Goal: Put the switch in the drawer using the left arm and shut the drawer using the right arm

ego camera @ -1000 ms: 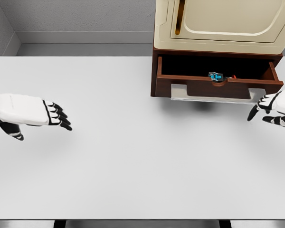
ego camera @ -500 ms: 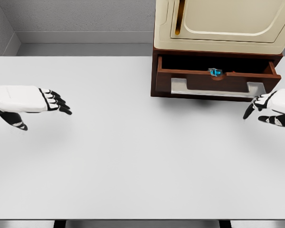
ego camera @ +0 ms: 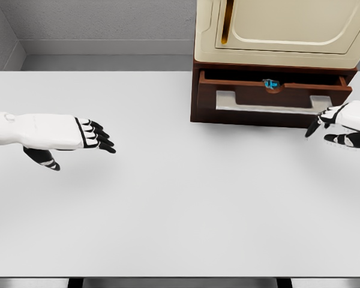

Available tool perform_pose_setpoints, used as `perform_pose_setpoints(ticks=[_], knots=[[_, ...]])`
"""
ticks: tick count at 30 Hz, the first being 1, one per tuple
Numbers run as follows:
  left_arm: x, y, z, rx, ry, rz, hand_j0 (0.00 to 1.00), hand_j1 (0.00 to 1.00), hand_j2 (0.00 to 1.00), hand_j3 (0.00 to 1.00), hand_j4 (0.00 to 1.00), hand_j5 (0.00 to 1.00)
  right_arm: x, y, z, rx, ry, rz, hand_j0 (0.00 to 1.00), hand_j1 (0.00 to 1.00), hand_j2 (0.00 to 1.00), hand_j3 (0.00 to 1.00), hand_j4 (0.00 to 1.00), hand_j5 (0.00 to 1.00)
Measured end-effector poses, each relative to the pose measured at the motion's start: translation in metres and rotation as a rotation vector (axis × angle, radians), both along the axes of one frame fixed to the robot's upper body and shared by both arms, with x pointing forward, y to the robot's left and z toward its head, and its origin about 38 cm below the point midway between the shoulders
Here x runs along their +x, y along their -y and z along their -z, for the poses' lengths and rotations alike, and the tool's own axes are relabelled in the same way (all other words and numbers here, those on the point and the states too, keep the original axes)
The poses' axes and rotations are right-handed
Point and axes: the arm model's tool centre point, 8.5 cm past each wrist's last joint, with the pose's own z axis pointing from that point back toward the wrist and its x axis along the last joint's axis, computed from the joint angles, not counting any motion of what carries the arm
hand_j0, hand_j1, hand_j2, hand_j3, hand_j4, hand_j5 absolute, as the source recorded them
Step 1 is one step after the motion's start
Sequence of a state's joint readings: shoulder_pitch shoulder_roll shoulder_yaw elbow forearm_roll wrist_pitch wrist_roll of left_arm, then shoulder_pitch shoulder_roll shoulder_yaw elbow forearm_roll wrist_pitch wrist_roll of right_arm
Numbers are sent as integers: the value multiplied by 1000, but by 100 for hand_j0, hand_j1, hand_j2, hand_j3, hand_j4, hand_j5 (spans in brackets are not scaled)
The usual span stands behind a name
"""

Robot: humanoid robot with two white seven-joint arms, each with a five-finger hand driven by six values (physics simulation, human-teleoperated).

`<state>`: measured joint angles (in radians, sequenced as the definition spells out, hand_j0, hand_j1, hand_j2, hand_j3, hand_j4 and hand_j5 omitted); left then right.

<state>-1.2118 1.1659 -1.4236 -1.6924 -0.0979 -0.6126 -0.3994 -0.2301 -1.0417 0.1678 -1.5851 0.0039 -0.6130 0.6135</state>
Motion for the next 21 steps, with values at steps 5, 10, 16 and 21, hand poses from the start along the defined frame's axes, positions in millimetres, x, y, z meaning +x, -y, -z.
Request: perform_pose_setpoints(ticks=[5,10,16,21], knots=[[0,0,1,0,-2,-1,100,100,100,100,100,100,8,0,-1,10,6,7,56,56,56,56,56,56],[0,0,1,0,-2,-1,100,100,100,100,100,100,13,-1,4,20,-7,11,56,56,56,56,56,56],[-1,-1,3,1,-7,-2,100,100,100,100,100,100,18,0,7,27,-12,21,56,56,56,56,56,56],[0,-3,3,4,-4,-10,100,100,100,100,100,100,24,0,3,31,0,26,57,57,57,57,57,57]])
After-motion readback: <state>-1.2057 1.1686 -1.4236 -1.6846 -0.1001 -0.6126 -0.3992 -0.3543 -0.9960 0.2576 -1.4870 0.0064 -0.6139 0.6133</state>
